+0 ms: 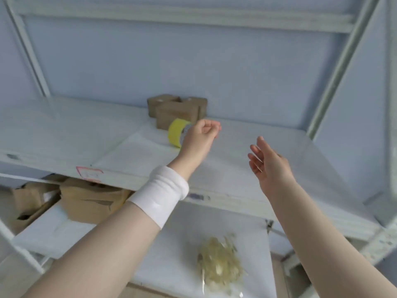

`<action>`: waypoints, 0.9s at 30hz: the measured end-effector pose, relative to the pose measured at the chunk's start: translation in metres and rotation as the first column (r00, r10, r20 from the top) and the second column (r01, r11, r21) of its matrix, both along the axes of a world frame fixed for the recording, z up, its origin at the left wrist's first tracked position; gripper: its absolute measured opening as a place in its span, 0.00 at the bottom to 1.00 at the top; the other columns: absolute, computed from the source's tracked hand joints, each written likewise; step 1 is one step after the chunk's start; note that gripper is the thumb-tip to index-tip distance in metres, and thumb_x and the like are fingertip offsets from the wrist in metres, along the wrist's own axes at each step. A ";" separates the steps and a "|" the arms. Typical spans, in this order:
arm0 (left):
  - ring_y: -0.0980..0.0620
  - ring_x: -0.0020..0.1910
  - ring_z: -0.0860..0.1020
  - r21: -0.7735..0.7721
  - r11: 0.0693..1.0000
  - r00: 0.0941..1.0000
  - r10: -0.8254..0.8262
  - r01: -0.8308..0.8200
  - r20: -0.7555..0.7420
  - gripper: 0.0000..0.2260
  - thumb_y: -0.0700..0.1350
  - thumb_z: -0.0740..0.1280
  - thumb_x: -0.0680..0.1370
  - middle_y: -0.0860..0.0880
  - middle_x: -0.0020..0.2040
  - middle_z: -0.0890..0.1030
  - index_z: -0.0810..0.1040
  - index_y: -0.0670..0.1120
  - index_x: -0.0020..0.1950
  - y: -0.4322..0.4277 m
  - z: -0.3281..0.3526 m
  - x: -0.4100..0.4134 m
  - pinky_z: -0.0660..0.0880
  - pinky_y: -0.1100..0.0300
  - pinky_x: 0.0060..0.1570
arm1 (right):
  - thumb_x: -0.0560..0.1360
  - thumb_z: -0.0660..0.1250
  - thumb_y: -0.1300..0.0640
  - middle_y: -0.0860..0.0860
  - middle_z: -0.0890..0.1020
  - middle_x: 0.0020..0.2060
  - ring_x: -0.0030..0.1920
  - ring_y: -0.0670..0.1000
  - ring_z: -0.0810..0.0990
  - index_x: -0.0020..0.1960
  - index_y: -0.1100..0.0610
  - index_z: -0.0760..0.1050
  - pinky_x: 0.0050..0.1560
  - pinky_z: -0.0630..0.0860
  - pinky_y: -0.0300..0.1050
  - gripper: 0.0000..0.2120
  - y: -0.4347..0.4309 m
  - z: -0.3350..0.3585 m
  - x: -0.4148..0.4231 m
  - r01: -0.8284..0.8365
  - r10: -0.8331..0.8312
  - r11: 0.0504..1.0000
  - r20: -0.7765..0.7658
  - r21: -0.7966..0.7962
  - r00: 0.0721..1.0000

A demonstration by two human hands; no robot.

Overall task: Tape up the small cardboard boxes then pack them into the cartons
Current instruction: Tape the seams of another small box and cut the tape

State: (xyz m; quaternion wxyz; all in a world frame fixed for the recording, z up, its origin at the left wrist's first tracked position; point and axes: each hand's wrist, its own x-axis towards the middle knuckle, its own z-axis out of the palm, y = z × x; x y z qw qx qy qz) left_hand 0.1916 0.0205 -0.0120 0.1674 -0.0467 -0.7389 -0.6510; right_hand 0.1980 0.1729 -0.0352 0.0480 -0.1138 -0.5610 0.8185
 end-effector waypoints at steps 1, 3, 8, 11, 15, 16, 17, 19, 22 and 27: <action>0.50 0.47 0.77 -0.009 1.000 1.000 0.030 -0.030 -0.005 0.06 0.38 0.61 0.79 0.43 0.53 0.80 0.75 0.41 0.54 -0.024 0.004 -0.013 0.70 0.65 0.43 | 0.75 0.68 0.50 0.48 0.80 0.47 0.48 0.48 0.79 0.46 0.53 0.74 0.40 0.72 0.37 0.07 -0.014 0.003 -0.016 -0.028 0.028 1.000 0.004 0.011 1.000; 0.48 0.52 0.78 -0.030 0.996 0.997 0.079 -0.080 -0.010 0.06 0.39 0.62 0.78 0.41 0.56 0.80 0.75 0.42 0.54 -0.068 0.009 -0.037 0.71 0.62 0.49 | 0.74 0.68 0.49 0.50 0.80 0.49 0.51 0.50 0.79 0.51 0.55 0.75 0.41 0.73 0.38 0.11 -0.039 0.007 -0.046 -0.080 0.078 0.996 0.028 0.046 0.997; 0.49 0.59 0.76 -0.149 0.974 0.979 0.187 -0.173 0.087 0.13 0.45 0.63 0.79 0.46 0.61 0.77 0.72 0.45 0.62 -0.156 -0.002 -0.106 0.70 0.55 0.60 | 0.73 0.69 0.46 0.51 0.80 0.52 0.54 0.53 0.78 0.58 0.57 0.73 0.48 0.74 0.43 0.19 -0.080 0.011 -0.124 -0.154 0.138 0.972 0.099 0.178 0.985; 0.49 0.63 0.73 -0.200 0.963 0.956 0.218 -0.178 0.197 0.21 0.50 0.63 0.79 0.45 0.65 0.73 0.67 0.44 0.69 -0.186 -0.011 -0.148 0.67 0.59 0.57 | 0.73 0.69 0.44 0.53 0.78 0.54 0.55 0.54 0.77 0.57 0.58 0.72 0.52 0.75 0.44 0.20 -0.096 0.010 -0.169 -0.184 0.146 0.949 0.159 0.258 0.976; 0.47 0.67 0.70 -0.245 0.949 0.920 0.266 -0.197 0.289 0.25 0.54 0.62 0.78 0.45 0.68 0.71 0.64 0.44 0.72 -0.206 -0.016 -0.203 0.65 0.57 0.64 | 0.72 0.68 0.43 0.54 0.76 0.55 0.52 0.53 0.75 0.59 0.60 0.72 0.53 0.75 0.43 0.24 -0.113 0.007 -0.230 -0.231 0.169 0.910 0.200 0.345 0.965; 0.47 0.66 0.71 -0.244 0.949 0.915 0.270 -0.200 0.299 0.22 0.54 0.62 0.78 0.46 0.65 0.73 0.68 0.45 0.68 -0.209 -0.018 -0.216 0.66 0.55 0.64 | 0.72 0.68 0.43 0.55 0.76 0.56 0.51 0.53 0.74 0.60 0.62 0.72 0.52 0.74 0.43 0.26 -0.118 0.006 -0.244 -0.247 0.184 0.901 0.204 0.355 0.962; 0.46 0.63 0.72 -0.244 0.949 0.909 0.273 -0.200 0.316 0.15 0.53 0.61 0.79 0.48 0.59 0.77 0.73 0.47 0.61 -0.210 -0.019 -0.229 0.68 0.56 0.62 | 0.72 0.68 0.42 0.56 0.75 0.56 0.51 0.54 0.74 0.62 0.63 0.71 0.51 0.74 0.43 0.29 -0.123 0.005 -0.257 -0.265 0.198 0.892 0.211 0.365 0.957; 0.46 0.56 0.74 -0.227 0.959 0.907 0.242 -0.170 0.344 0.09 0.53 0.59 0.80 0.51 0.48 0.77 0.75 0.52 0.44 -0.209 -0.020 -0.246 0.69 0.56 0.54 | 0.72 0.67 0.40 0.56 0.74 0.58 0.52 0.54 0.73 0.65 0.63 0.69 0.52 0.73 0.43 0.32 -0.134 0.002 -0.277 -0.305 0.230 0.870 0.228 0.388 0.946; 0.44 0.58 0.75 -0.186 0.976 0.893 0.184 -0.115 0.411 0.13 0.55 0.59 0.80 0.46 0.56 0.78 0.76 0.48 0.51 -0.210 -0.028 -0.267 0.70 0.54 0.57 | 0.72 0.67 0.40 0.55 0.72 0.62 0.57 0.54 0.72 0.67 0.62 0.68 0.55 0.72 0.44 0.33 -0.148 -0.005 -0.296 -0.361 0.277 0.844 0.254 0.397 0.927; 0.48 0.55 0.78 -0.133 0.988 0.910 0.122 -0.075 0.396 0.15 0.54 0.60 0.79 0.45 0.56 0.80 0.77 0.45 0.56 -0.212 -0.032 -0.269 0.74 0.54 0.58 | 0.74 0.68 0.47 0.51 0.70 0.52 0.53 0.51 0.67 0.65 0.61 0.70 0.63 0.70 0.50 0.26 -0.155 -0.005 -0.296 -0.317 0.243 0.861 0.225 0.398 0.944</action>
